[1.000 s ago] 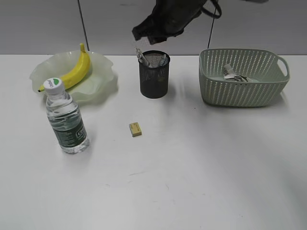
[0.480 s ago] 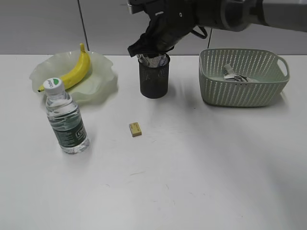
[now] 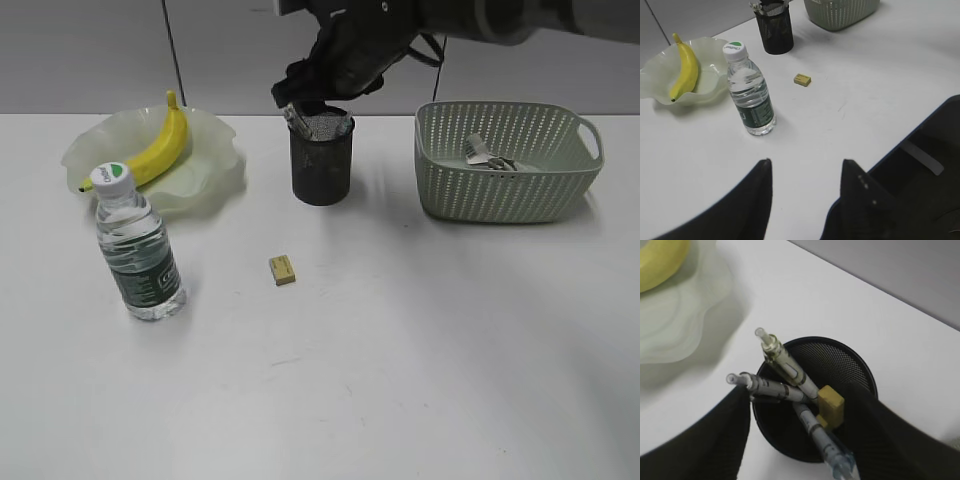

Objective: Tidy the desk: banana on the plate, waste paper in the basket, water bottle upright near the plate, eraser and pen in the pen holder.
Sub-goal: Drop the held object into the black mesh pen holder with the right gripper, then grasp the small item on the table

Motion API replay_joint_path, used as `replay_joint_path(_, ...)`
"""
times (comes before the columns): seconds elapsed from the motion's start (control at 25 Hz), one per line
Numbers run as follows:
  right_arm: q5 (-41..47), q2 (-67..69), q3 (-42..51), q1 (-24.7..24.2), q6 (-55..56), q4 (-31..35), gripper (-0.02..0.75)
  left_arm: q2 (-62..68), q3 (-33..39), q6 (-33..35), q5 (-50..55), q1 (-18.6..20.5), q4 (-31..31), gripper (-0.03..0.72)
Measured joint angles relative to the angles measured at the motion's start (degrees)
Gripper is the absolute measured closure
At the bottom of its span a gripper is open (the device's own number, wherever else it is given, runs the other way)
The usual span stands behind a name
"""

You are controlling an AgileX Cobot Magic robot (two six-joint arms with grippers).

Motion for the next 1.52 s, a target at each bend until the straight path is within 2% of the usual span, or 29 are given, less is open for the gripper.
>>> replay_joint_path(0.12, 5.7, -3.0, 0.0, 0.0, 0.0, 0.0, 0.253, 0.0, 0.0, 0.0, 0.0, 0.0, 0.0, 0.350)
replay_joint_path(0.44, 32.1, -13.4, 0.0, 0.0, -0.6, 0.8, 0.251, 0.0, 0.0, 0.0, 0.0, 0.0, 0.0, 0.350)
replay_joint_path(0.56, 38.8, -17.0, 0.4, 0.0, -2.7, 1.7, 0.251, 0.0, 0.0, 0.0, 0.0, 0.0, 0.0, 0.350)
replay_joint_path(0.88, 40.4, -32.3, 11.9, 0.1, -3.8, 4.8, 0.249, 0.0, 0.0, 0.0, 0.0, 0.0, 0.0, 0.350)
replay_joint_path(1.32, 40.6, -63.9, 44.0, 0.1, -4.0, 6.0, 0.249, 0.0, 0.0, 0.0, 0.0, 0.0, 0.0, 0.351)
replay_joint_path(1.52, 40.7, -79.6, 56.5, 0.1, -4.0, 10.0, 0.249, 0.0, 0.0, 0.0, 0.0, 0.0, 0.0, 0.352)
